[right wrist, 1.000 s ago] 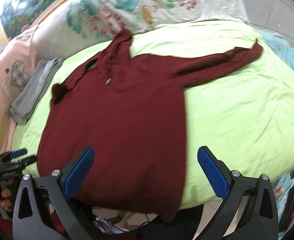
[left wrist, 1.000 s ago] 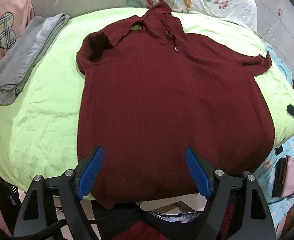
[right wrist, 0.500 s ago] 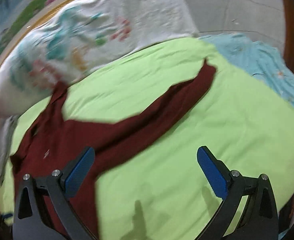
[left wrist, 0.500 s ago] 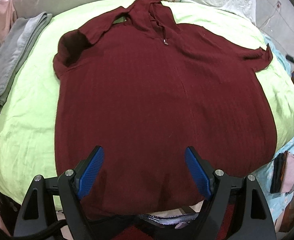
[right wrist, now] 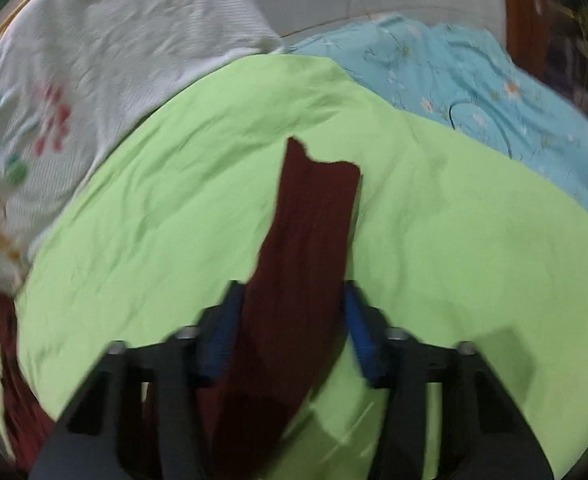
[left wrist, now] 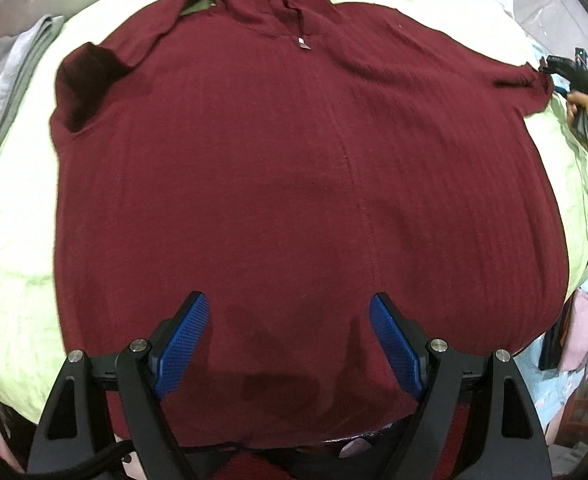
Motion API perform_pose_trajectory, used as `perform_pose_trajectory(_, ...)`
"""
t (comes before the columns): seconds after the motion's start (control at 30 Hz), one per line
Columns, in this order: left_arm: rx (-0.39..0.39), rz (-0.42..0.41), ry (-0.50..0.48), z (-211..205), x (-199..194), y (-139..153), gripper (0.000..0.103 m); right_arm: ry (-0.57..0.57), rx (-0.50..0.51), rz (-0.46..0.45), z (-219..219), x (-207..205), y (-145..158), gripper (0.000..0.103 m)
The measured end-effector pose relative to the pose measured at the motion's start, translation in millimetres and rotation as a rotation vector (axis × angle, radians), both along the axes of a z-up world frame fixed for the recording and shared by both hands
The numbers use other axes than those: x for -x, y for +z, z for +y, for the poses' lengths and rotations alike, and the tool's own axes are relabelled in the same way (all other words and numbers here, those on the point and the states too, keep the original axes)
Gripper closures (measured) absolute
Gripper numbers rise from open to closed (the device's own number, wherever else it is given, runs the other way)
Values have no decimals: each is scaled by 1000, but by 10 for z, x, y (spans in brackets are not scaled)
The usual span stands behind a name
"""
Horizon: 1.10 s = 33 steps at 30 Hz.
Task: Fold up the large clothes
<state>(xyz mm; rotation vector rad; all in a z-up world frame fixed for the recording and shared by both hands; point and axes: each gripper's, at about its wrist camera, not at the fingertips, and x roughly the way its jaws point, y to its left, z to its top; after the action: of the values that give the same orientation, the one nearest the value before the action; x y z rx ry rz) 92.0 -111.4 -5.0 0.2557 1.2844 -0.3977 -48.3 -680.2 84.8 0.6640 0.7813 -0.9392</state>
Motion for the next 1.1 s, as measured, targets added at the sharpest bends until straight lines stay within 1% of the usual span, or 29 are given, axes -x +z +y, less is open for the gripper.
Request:
perform_pose_trajectory(0.03,0,3,-8,-33,-19,-18,20,-16,-22,-15,-40,16,-17,80)
perform_pose_trajectory(0.07,1,5,-13,-63,-32,-35,20,-22,-33,-27,-54,30,-24,84)
perform_pose_trajectory(0.1,3,7,-15,-84,-36,-42,20,-11,-25,-45,-16,45,16,86)
perform_pose_trajectory(0.17,14,12,-21,-115,-66,-60,20,24,-4,-84,84,39,86,87)
perform_pose_trajectory(0.23,27,10,-30,-134,-73,-51,20,64,-13,-130,231,6,165,88)
perform_pose_trajectory(0.33,44,7,-40,-110,-95,9,20,152,-18,-174,583,-86,295,89)
perform_pose_trajectory(0.47,61,2,-32,-14,-21,71,20,286,-61,-183,1245,-328,373,89)
perform_pose_trajectory(0.6,79,-4,-4,140,50,100,20,401,-133,-196,1974,-639,310,89)
perform_pose_trajectory(0.8,120,-21,60,512,69,194,20,556,-246,-181,3130,-1246,66,89)
perform_pose_trajectory(0.83,123,-26,70,508,129,181,20,576,-258,-184,3277,-1291,40,89)
perform_pose_trajectory(0.9,133,-30,98,642,150,194,20,643,-299,-195,3665,-1457,-34,89)
perform_pose_trajectory(0.93,139,-30,112,683,124,189,20,669,-312,-198,3788,-1510,-60,89)
perform_pose_trajectory(1.0,144,-30,137,781,156,209,20,732,-332,-177,4143,-1659,-159,89)
perform_pose_trajectory(1.03,149,-30,153,854,146,221,20,753,-341,-169,4249,-1706,-202,89)
perform_pose_trajectory(1.1,151,-34,170,921,147,227,20,796,-379,-161,4457,-1825,-319,83)
